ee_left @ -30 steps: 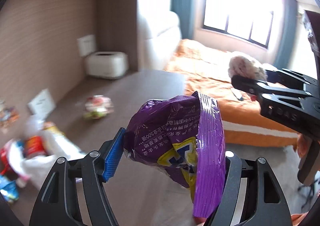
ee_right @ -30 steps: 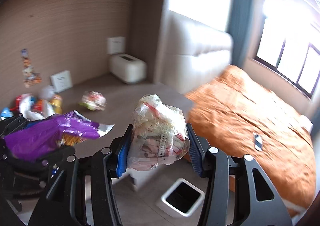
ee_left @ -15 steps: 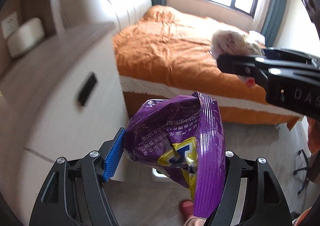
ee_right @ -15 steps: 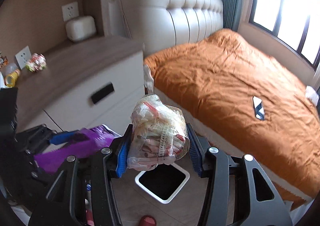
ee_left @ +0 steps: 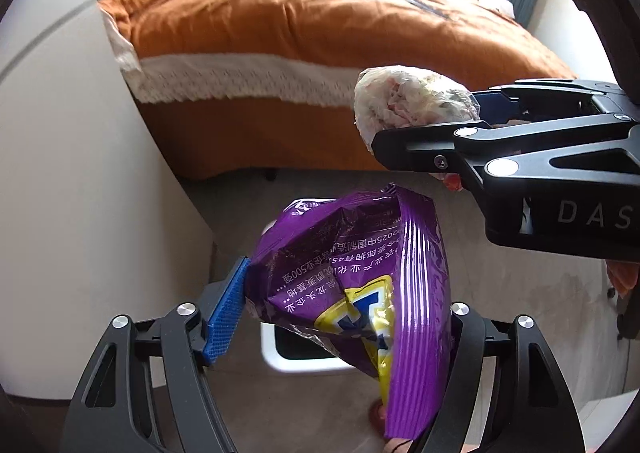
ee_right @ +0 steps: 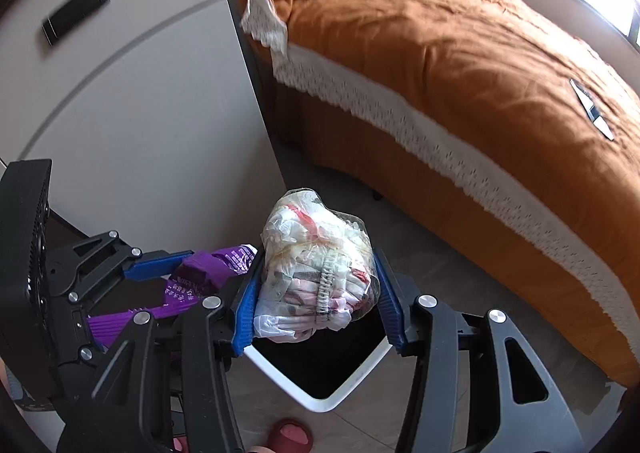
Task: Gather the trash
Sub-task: 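Carry both items to the white bin and open both tools to drop them, then grasp the white tissue with the left tool while the right tool grasps the white plastic bag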
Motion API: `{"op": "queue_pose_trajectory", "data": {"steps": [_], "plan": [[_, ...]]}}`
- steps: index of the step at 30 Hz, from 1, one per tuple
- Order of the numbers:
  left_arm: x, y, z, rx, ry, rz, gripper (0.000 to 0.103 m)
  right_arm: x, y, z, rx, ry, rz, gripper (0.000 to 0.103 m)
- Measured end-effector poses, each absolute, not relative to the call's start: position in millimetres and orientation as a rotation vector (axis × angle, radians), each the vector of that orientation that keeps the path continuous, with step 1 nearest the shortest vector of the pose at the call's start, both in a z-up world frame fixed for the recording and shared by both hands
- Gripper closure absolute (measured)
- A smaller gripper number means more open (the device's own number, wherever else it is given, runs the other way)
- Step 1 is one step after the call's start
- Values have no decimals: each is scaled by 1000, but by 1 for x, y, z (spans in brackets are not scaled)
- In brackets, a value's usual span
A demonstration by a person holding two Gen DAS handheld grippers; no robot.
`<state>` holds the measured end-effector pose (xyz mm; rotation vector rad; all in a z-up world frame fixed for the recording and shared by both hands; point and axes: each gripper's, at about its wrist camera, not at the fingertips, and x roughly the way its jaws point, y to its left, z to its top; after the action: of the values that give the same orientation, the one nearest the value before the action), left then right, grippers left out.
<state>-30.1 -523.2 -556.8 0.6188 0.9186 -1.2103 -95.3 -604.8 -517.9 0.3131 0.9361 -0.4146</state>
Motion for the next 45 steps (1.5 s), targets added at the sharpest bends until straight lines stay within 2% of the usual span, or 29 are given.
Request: {"op": "queue_pose_trajectory", "data": {"steps": [1,2,3,10,16,26,36,45], "plan": [[-35,-522,-565,635,917,-1209,9,-96,-605,-531,316,948,-403,45],[-36,-526,-574,651,901,-1194,4,-96,-605,-539,318,963,-385,16],[-38,-526,-582,660,890,-1193,5,-96,-606,-550,307,978,-378,2],[-37,-522,-601,687,906,-1167,5,-105,-602,-568,248,1006,-388,4],[-30,-515,-564,632,903,-1139,5,-102,-604,-535,229,974,-420,4],[-22,-472,-423,501,823,-1076,5,-102,-577,-396,184,836,-466,4],[-5,-388,-246,327,711,-958,5,-96,-511,-227,108,626,-438,4],[22,-275,-144,253,603,-756,5,-63,-429,-139,44,493,-298,4]]}}
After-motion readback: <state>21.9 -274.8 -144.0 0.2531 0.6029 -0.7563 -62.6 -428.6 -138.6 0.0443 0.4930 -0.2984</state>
